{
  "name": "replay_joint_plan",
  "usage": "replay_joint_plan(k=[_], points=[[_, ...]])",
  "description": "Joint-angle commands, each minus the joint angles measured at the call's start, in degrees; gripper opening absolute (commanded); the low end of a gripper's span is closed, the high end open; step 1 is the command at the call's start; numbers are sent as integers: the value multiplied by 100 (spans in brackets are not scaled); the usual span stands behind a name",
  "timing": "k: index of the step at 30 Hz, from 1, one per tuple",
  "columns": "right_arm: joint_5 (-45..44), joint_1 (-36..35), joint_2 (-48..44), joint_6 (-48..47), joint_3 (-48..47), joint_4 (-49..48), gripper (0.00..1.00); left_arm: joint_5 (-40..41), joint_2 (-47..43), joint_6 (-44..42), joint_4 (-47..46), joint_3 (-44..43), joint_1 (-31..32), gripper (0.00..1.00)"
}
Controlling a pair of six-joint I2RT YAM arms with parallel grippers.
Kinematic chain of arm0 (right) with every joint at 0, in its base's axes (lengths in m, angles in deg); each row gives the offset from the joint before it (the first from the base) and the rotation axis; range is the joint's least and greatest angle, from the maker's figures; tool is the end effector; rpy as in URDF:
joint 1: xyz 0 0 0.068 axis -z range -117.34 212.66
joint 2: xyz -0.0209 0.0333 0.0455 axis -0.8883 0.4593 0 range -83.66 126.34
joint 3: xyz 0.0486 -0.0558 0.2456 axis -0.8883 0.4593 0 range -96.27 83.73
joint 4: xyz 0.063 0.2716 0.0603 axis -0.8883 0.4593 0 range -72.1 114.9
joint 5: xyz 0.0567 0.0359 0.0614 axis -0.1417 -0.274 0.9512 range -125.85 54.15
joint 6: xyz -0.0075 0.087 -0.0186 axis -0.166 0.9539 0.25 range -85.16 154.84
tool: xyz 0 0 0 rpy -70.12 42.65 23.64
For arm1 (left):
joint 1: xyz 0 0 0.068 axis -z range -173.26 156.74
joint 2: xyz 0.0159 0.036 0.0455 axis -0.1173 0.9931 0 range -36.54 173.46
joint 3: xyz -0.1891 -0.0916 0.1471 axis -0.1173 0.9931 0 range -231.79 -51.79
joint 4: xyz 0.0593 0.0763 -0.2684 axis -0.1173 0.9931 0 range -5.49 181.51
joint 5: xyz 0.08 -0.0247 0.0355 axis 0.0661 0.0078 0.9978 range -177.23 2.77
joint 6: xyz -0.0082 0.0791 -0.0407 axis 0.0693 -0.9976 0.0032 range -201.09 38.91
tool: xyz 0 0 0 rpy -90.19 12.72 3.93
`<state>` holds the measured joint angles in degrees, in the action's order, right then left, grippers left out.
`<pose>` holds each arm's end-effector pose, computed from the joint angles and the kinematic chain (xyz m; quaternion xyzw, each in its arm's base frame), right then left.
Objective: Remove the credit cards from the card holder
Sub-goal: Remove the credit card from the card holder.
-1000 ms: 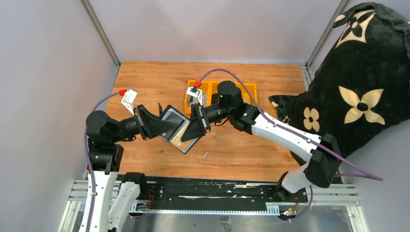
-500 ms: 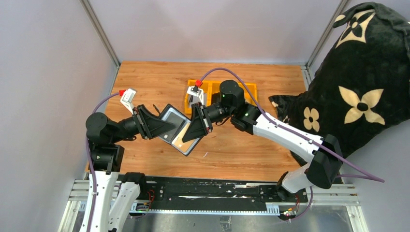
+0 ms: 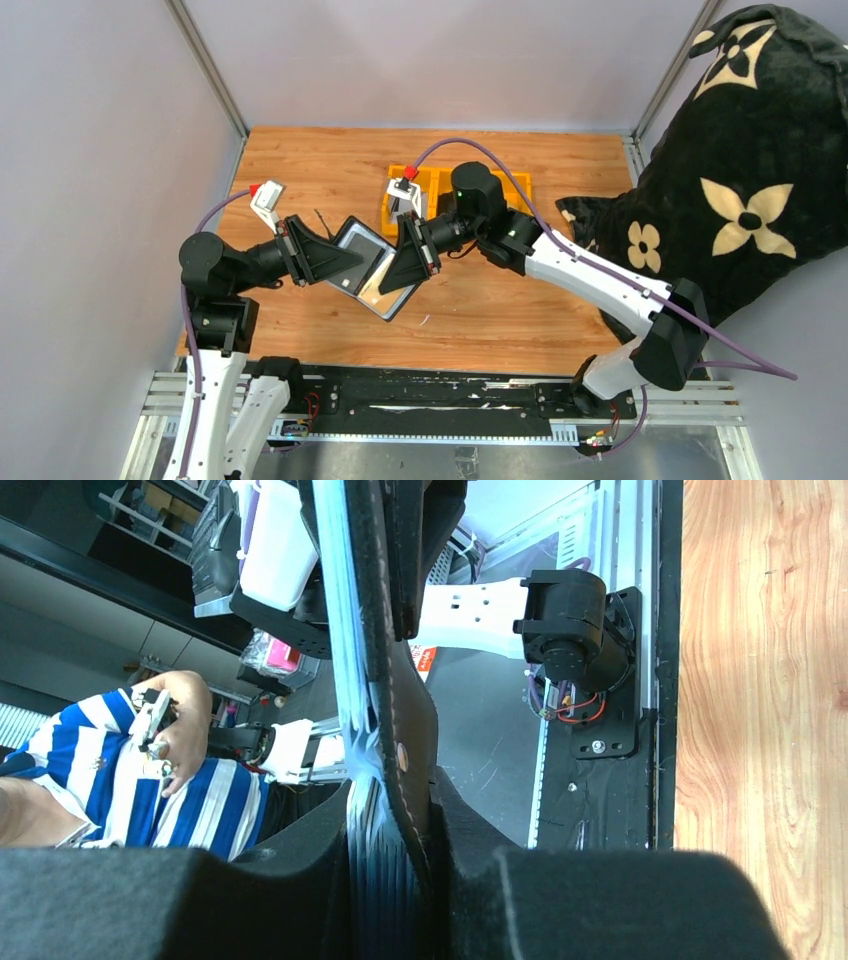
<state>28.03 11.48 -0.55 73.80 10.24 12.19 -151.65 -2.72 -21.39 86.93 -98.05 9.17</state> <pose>0.1799 0.3375 0.3654 -0.4250 0.5783 0.6831 0.1354 0.1693 -0.0791 0.3867 0.0979 0.6730 -0.6279 0.3785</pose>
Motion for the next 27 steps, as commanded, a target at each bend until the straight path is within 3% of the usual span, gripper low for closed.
replay_joint_plan(k=[1,5,9,14,20,27], points=[[167,25,-135,-307,-381,242,20,-21,-3,115,-209,61,-6,2],[-242,309,-430,-681,-499,844,55,52,44,-16,-142,-15,-6,0],[-1381,842,-1044,-810,-569,1234,69,319,82,-587,370,-108,-11,0],[-2214,785,-1537,-393,-294,910,69,979,15,-1251,970,-325,-15,0],[-2007,405,-1449,782,498,-676,66,1257,48,-1220,1012,-380,-13,0],[-1873,80,-1033,1449,831,-1662,58,1189,42,-1003,894,-419,-13,0]])
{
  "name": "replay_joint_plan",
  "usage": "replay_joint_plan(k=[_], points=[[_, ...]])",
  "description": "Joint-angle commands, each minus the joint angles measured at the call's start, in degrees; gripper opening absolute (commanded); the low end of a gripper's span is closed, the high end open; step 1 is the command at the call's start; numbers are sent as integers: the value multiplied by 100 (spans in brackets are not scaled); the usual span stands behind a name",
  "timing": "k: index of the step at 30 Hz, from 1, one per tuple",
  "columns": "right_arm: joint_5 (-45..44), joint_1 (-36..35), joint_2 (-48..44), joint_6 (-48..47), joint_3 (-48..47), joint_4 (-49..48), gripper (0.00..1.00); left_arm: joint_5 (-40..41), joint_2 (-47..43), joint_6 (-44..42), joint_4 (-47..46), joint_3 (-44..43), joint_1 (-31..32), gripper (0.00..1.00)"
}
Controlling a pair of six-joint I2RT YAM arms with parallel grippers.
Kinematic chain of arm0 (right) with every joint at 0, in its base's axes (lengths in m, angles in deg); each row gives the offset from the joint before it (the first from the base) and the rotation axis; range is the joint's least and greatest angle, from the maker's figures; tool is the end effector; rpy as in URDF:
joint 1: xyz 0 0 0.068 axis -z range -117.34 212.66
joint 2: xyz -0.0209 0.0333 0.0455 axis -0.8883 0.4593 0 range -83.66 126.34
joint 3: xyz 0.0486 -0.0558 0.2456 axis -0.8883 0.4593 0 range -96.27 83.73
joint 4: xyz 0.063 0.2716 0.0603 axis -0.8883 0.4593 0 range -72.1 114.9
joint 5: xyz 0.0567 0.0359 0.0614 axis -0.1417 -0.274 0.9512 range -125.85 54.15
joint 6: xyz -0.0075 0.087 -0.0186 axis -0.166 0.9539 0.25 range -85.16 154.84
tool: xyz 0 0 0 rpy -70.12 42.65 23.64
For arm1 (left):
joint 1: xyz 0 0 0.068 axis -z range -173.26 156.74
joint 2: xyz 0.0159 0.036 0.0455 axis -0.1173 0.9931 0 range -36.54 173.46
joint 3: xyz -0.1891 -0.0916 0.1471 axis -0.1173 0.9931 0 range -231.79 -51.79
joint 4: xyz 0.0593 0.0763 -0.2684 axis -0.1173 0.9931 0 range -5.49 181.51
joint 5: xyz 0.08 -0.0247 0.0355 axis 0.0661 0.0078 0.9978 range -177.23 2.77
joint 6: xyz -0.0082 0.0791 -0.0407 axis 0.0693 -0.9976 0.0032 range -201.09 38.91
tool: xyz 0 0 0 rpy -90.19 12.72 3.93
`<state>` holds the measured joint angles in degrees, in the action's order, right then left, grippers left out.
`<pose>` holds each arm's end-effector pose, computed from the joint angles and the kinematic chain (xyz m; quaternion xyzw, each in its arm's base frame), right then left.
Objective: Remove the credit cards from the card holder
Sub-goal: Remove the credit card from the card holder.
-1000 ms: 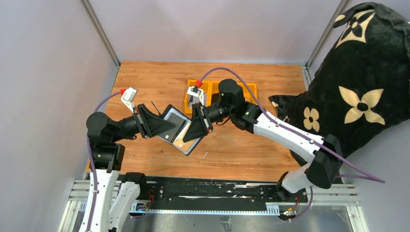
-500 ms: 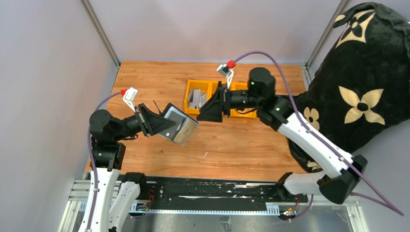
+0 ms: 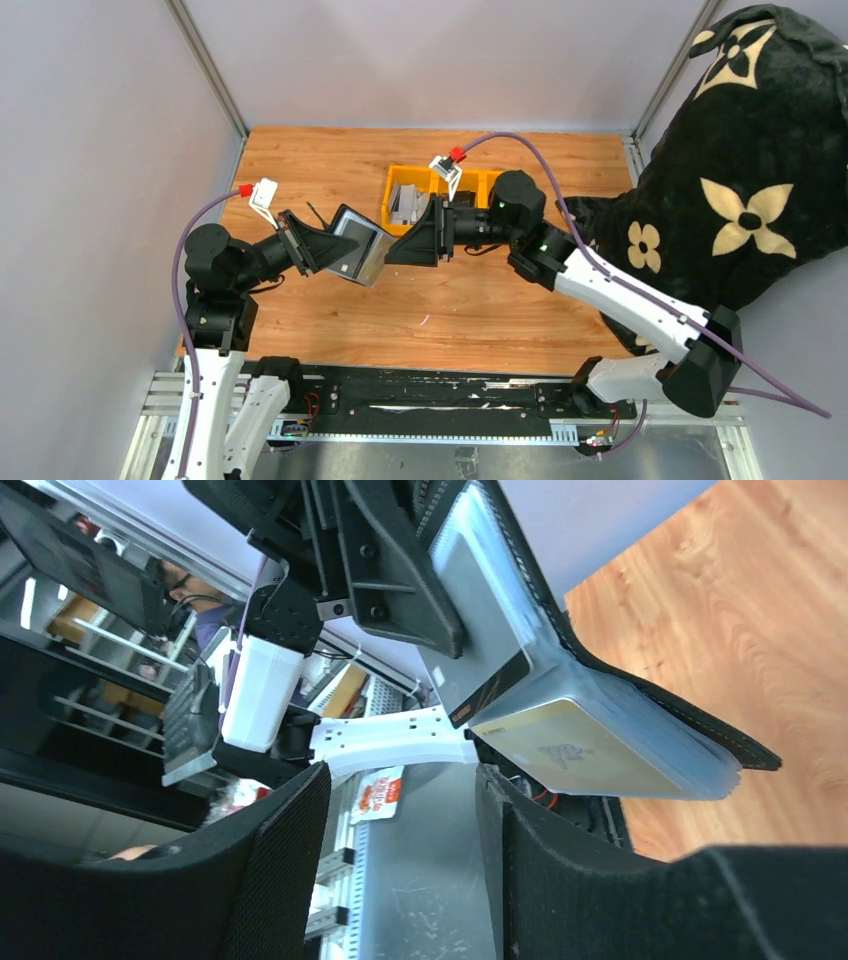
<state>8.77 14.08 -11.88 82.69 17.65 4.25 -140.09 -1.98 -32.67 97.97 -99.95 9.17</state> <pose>0.1877 0.2972 0.3992 -0.2902 0.6055 0.6864 0.2793 0.1843 -0.0713 0.3758 0.0431 0.7053 -0.5561 0.4376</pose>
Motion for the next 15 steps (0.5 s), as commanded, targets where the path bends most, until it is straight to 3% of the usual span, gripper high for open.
replay_joint_plan(k=[1,15], points=[[56,-190,159,603,102,-925,57,18,-40,159,-238,-222,-14,0],[71,-231,785,1398,456,-2222,49,-81,-63,668,-595,-183,-8,0]])
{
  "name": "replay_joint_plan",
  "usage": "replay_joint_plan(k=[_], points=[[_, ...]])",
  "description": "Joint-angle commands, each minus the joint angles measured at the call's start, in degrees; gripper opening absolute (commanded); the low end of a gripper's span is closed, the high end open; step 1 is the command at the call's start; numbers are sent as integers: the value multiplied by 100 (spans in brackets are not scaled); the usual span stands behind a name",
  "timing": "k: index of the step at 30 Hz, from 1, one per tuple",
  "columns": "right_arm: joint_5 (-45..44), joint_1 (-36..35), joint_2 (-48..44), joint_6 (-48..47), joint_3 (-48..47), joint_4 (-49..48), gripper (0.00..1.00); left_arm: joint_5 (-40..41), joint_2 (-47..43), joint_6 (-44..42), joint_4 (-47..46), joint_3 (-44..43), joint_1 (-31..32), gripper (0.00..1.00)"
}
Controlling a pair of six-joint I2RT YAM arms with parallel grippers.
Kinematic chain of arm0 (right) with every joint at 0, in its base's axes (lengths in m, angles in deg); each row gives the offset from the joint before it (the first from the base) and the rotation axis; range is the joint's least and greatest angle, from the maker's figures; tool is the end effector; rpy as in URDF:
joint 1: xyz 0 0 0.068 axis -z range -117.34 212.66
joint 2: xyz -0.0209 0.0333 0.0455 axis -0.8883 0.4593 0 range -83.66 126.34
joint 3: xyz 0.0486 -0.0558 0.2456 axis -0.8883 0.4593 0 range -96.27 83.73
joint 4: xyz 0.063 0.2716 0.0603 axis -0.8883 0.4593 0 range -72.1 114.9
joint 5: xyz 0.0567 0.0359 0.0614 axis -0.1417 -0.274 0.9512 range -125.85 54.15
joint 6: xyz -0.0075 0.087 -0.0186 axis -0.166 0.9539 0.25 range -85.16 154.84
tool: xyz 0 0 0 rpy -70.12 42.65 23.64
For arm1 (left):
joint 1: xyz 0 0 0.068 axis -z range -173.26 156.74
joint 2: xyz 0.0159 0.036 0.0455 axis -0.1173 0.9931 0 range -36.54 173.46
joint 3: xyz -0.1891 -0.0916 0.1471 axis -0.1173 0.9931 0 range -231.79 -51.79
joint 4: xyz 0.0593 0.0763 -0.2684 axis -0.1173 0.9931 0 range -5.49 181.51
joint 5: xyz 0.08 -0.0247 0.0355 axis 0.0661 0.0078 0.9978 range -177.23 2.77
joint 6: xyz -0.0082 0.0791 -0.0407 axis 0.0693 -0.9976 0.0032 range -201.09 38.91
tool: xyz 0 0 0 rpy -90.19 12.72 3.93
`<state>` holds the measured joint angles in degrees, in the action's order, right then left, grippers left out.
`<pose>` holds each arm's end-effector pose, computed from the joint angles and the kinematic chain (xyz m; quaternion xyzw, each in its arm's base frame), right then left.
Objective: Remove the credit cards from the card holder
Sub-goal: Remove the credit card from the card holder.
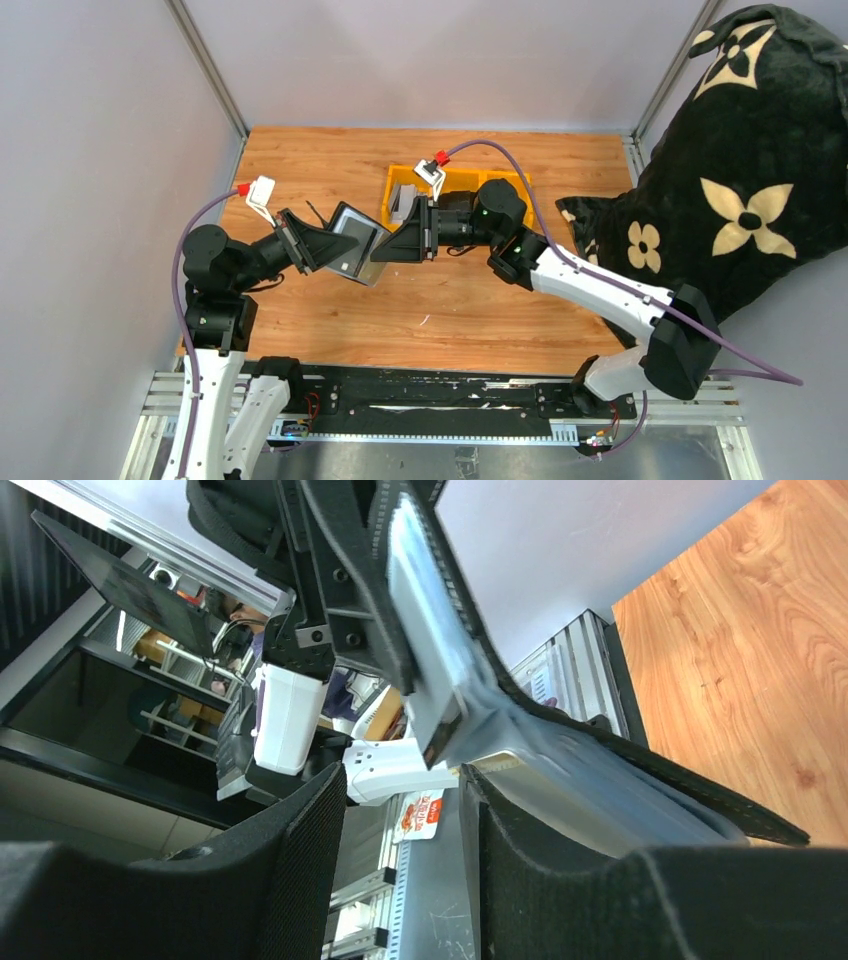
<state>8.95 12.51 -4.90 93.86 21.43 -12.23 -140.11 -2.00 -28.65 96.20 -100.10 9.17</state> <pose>0.1972 0.3237 0.3677 -0.2544 0.5928 0.7288 0.2294 0.1838 -0.0713 0.3806 0.0278 0.6988 -0.5713 0.4296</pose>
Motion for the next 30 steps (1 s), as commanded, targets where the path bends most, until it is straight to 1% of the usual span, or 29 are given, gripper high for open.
replay_joint_plan(k=[1,6,12,15,17,20,24,26,28,30], points=[[41,-74,106,291,81,-612,49,-81,-67,331,-466,-157,-10,0],[62,-74,259,508,18,-892,49,-95,-79,707,-806,-51,-15,0],[138,-74,657,1217,25,-1916,45,-133,-84,859,-922,64,-11,0],[152,-77,800,1362,-36,-2150,43,-158,-104,870,-914,138,-14,0],[160,-82,835,1367,-77,-2160,40,-154,-130,877,-922,184,-10,0],[161,-83,821,1358,-98,-2152,32,-161,-141,864,-918,220,-15,0],[161,-83,807,1321,-108,-2088,24,-174,-162,800,-888,323,-10,0],[146,-89,801,1262,-115,-1959,21,-181,-188,698,-832,369,-9,0],[156,-91,795,1158,-151,-1733,18,-149,-211,463,-571,356,-10,0],[150,-100,771,939,-212,-1387,13,-135,-224,263,-377,340,-6,4]])
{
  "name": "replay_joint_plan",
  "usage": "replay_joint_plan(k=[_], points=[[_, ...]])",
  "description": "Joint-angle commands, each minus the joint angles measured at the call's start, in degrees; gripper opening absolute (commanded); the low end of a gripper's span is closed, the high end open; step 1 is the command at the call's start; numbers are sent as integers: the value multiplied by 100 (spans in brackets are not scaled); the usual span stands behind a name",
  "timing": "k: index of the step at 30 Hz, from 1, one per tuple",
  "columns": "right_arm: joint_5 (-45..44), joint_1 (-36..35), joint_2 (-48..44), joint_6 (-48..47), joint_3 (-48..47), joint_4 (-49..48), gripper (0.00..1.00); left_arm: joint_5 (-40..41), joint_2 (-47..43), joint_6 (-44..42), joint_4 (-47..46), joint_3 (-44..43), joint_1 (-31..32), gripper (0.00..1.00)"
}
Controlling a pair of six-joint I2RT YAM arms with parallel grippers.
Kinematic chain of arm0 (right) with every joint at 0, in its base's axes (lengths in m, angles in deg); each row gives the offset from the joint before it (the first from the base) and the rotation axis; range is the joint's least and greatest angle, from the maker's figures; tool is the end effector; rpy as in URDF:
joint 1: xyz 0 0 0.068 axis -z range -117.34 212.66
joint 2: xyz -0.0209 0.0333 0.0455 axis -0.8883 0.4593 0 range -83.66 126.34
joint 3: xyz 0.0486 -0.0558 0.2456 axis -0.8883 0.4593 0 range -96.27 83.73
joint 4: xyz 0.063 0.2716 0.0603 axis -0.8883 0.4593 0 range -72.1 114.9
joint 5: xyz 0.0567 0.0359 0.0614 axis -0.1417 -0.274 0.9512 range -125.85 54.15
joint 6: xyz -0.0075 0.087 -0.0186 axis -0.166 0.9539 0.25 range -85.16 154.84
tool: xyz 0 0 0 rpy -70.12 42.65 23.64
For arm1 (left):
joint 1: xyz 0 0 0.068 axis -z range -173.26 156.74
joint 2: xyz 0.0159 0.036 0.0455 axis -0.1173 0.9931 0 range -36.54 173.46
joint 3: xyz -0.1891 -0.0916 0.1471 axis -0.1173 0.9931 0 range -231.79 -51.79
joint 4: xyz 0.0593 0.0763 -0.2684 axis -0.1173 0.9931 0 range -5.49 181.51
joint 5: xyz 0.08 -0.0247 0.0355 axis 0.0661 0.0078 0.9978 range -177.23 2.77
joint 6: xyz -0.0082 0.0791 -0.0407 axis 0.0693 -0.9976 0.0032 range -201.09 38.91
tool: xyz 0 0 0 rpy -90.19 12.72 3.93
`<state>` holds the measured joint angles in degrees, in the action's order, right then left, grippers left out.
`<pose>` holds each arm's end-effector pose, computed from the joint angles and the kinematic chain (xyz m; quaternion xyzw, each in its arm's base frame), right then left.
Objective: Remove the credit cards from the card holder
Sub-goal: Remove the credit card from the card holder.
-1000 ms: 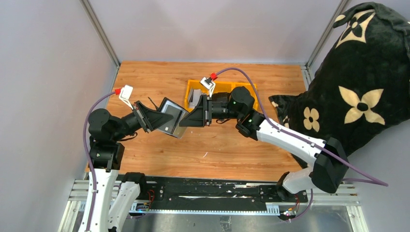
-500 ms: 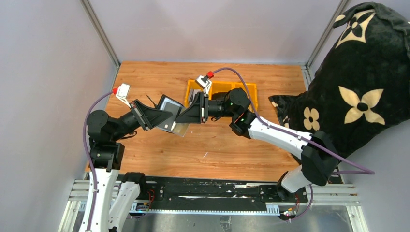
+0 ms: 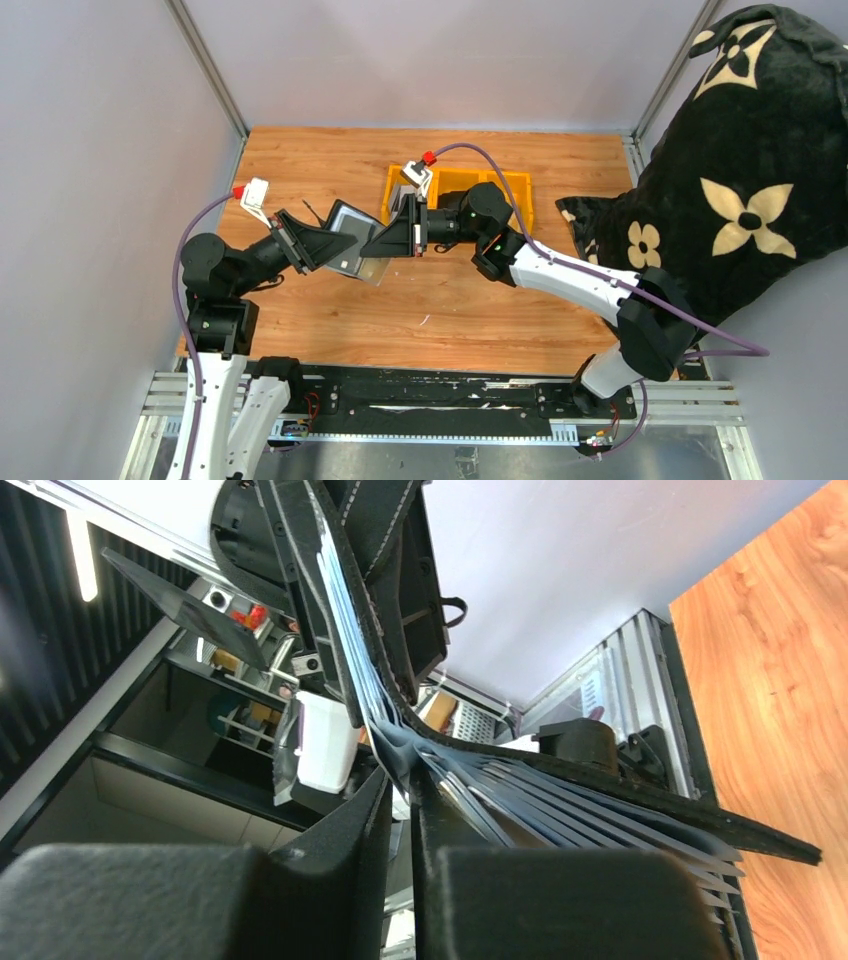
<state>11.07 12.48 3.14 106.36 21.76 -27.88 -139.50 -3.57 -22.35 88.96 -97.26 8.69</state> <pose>0.2093 0.3418 0.3471 -0.2260 0.5717 0.7699 0.1711 0.1828 -0.0692 0.3822 0.0126 0.6760 -0.5917 0.4390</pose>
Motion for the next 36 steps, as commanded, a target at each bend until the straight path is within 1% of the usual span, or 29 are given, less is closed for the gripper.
replay_joint_plan(k=[1,5,10,12,16,22,30,36], points=[[-79,-108,-57,-408,-259,369,10,-202,-83,-420,388,53,42,7],[-155,-121,-168,-641,-212,606,0,-223,-120,-388,390,90,40,18],[-165,-121,-224,-663,-128,567,0,-428,-108,194,-253,258,41,23],[-182,-116,-238,-651,-86,534,0,-490,-107,432,-539,341,40,22],[-205,-116,-298,-591,63,362,0,-639,-53,878,-1080,391,38,17],[-248,-107,-471,-479,435,31,0,-654,68,859,-1086,228,35,13],[-373,-98,-727,-494,796,8,0,-583,87,788,-1016,150,34,11],[-371,-89,-758,-516,779,61,0,-563,104,762,-977,76,40,11]])
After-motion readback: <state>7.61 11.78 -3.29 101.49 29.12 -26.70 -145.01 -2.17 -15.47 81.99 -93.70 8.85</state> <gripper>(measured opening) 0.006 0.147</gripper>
